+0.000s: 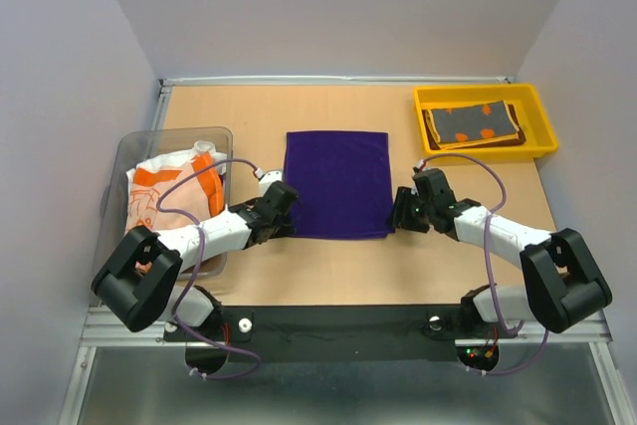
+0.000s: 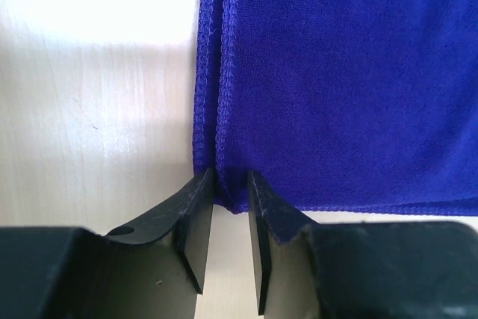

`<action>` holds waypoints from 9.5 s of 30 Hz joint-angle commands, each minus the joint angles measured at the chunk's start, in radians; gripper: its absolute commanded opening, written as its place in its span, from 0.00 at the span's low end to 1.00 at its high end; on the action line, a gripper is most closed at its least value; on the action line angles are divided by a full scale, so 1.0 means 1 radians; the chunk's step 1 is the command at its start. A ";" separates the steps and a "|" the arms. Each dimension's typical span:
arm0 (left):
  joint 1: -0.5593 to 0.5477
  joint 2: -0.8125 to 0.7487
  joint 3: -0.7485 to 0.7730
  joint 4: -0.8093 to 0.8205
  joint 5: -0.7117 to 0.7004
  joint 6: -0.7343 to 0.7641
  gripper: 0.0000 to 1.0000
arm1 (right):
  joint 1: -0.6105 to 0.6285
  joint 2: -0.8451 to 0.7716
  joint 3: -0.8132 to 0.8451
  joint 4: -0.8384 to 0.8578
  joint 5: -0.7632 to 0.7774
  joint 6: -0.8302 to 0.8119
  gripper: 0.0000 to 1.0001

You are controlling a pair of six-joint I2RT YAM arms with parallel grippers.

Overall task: Fold and stack the towels
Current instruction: Fold the towel

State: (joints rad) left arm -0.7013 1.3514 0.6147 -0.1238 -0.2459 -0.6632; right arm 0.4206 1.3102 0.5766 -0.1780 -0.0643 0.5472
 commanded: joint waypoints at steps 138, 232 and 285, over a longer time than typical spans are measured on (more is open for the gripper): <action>0.022 -0.032 0.043 -0.191 0.086 0.096 0.08 | 0.431 -0.025 0.072 -0.331 0.333 0.143 0.41; -0.174 -0.158 0.263 -0.130 0.077 0.171 0.60 | -0.115 -0.002 0.365 -0.158 0.002 -0.101 0.41; -0.443 0.298 0.640 -0.054 0.254 0.333 0.68 | -0.279 0.520 0.689 0.009 -0.181 -0.539 0.51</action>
State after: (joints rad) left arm -1.2026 1.7561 1.1893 -0.1265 0.0689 -0.3302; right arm 0.1490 1.8874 1.2041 -0.0917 -0.2516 0.1581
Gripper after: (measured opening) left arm 0.596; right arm 0.478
